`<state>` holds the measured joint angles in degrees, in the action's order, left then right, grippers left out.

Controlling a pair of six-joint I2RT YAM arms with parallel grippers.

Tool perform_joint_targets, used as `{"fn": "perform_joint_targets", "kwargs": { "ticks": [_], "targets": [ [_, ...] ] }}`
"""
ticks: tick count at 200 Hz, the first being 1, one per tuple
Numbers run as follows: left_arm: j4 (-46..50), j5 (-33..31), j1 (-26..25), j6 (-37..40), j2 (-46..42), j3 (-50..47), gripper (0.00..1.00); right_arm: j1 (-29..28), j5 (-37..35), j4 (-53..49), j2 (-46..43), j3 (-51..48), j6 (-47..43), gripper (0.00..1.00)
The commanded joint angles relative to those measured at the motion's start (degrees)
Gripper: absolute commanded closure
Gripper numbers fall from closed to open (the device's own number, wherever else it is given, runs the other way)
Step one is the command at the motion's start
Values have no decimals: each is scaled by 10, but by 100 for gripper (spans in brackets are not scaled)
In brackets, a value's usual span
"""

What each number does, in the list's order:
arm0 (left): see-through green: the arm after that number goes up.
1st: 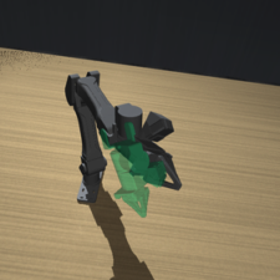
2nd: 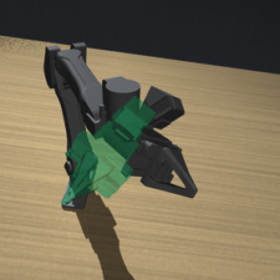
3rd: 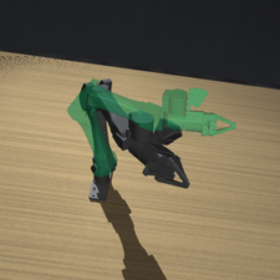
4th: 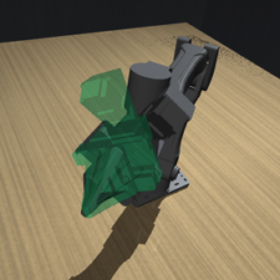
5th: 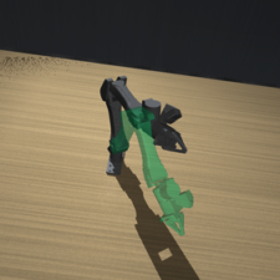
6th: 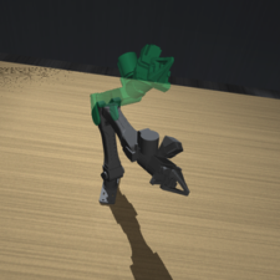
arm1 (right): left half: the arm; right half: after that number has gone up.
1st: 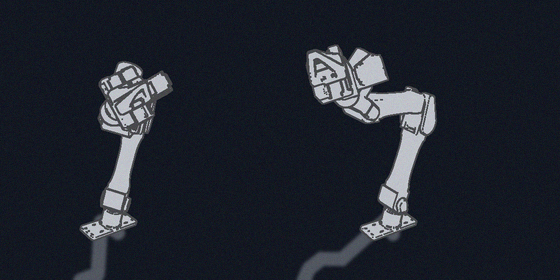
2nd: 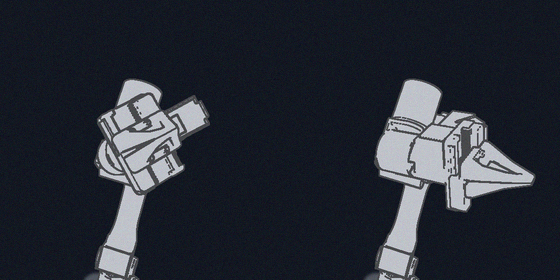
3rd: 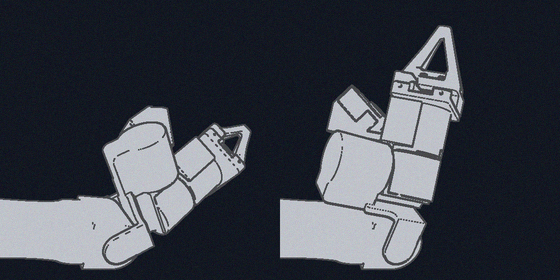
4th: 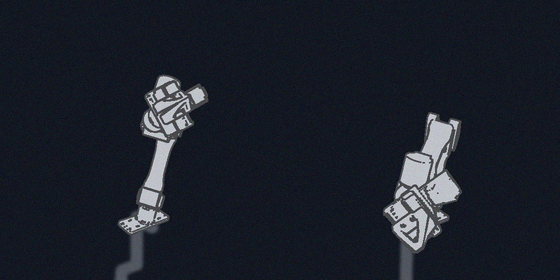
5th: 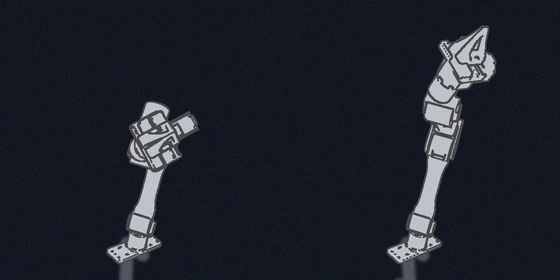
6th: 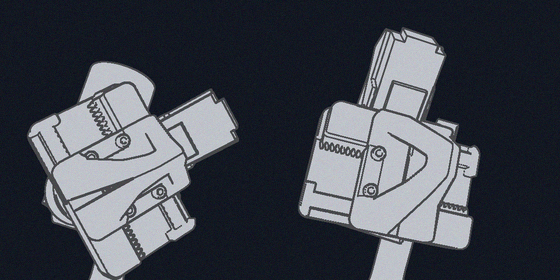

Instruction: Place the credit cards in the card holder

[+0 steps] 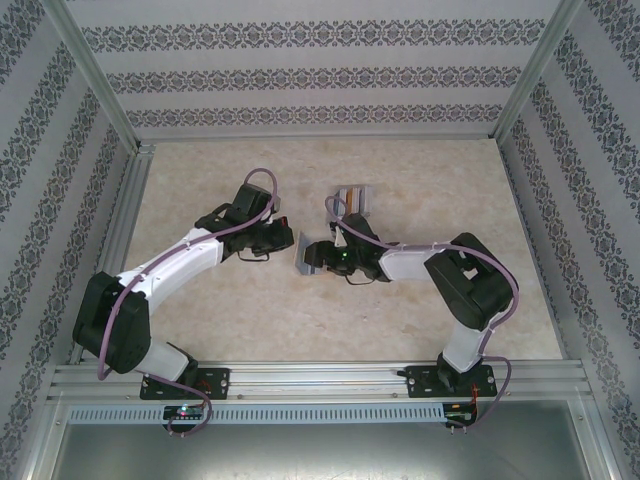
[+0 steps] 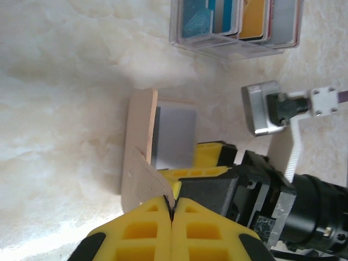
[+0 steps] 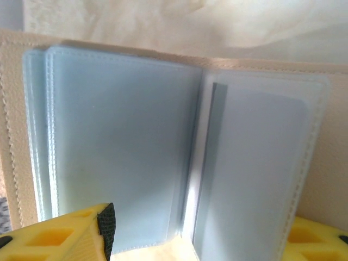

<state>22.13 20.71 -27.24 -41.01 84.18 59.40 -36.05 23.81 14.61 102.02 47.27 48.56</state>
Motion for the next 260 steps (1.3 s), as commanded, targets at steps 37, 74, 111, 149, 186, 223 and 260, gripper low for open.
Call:
{"fn": "perform_joint_targets", "kwargs": {
  "ticks": [37, 74, 111, 149, 186, 223, 260],
  "targets": [
    [-3, -18, 24, -13, -5, -58, 98, -20, -74, -167, -3, 73, -88, 36],
    [-10, -21, 44, -4, 3, -88, 85, 2, -79, -189, -36, 57, -99, 35],
    [-16, -14, 56, 5, 17, -89, 72, 32, -85, -214, -88, 37, -114, 35],
    [6, -36, 56, 19, 4, -70, 57, 63, -85, -221, -131, 18, -126, 38],
    [30, -44, 56, 37, -13, -38, 56, 96, -77, -223, -168, -4, -133, 40],
    [33, -44, 56, 50, -18, -6, 55, 149, -59, -216, -211, -33, -138, 41],
    [0, -5, 55, 40, 10, 20, 55, 221, -15, -225, -237, -34, -148, 41]
  ]
}}
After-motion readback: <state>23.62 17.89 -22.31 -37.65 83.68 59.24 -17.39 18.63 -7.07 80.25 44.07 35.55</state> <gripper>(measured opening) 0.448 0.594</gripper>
